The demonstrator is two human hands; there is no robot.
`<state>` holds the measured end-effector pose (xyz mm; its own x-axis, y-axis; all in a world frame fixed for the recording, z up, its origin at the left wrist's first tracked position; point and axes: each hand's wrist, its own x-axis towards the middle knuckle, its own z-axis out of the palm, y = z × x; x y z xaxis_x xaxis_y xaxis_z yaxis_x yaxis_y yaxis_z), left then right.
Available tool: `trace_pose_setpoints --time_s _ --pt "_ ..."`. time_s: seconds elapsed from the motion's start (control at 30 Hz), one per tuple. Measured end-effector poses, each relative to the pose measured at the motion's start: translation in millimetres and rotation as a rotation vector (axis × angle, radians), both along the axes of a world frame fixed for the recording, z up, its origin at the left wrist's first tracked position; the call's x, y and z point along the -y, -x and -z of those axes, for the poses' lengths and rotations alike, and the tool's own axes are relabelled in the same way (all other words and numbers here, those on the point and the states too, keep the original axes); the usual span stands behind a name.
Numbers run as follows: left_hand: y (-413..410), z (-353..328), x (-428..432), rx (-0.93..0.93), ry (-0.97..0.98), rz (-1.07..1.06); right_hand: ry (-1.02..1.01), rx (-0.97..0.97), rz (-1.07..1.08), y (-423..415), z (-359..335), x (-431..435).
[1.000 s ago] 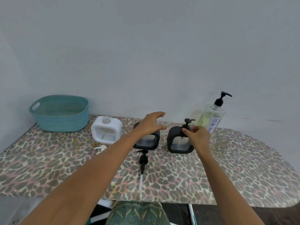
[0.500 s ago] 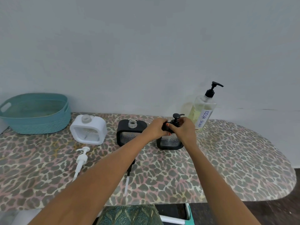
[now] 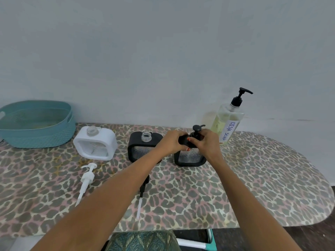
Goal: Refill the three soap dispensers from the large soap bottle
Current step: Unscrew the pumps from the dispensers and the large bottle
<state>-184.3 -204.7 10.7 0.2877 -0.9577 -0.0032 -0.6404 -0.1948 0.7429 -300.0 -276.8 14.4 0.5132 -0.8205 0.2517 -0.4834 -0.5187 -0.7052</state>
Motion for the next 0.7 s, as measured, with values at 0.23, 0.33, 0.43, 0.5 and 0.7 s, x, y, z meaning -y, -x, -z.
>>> trace_pose_setpoints --time_s 0.23,0.33,0.43,0.5,0.7 --pt "0.9 -1.0 -0.4 -0.003 -0.019 -0.011 0.002 -0.130 -0.153 6.5 -3.4 17.2" --pt "0.6 -0.9 -0.4 -0.005 -0.017 -0.016 -0.070 -0.126 -0.173 7.6 -5.5 21.3" --pt "1.6 -1.2 -1.4 -0.006 -0.013 -0.015 -0.074 -0.109 -0.087 3.3 -5.0 14.3" --pt "1.0 -1.1 -1.8 -0.020 -0.003 -0.018 -0.040 -0.051 0.030 -2.1 0.1 5.1" --pt "3.0 -0.7 -4.1 -0.021 0.004 -0.025 -0.046 0.073 0.101 -6.4 8.1 -4.4"
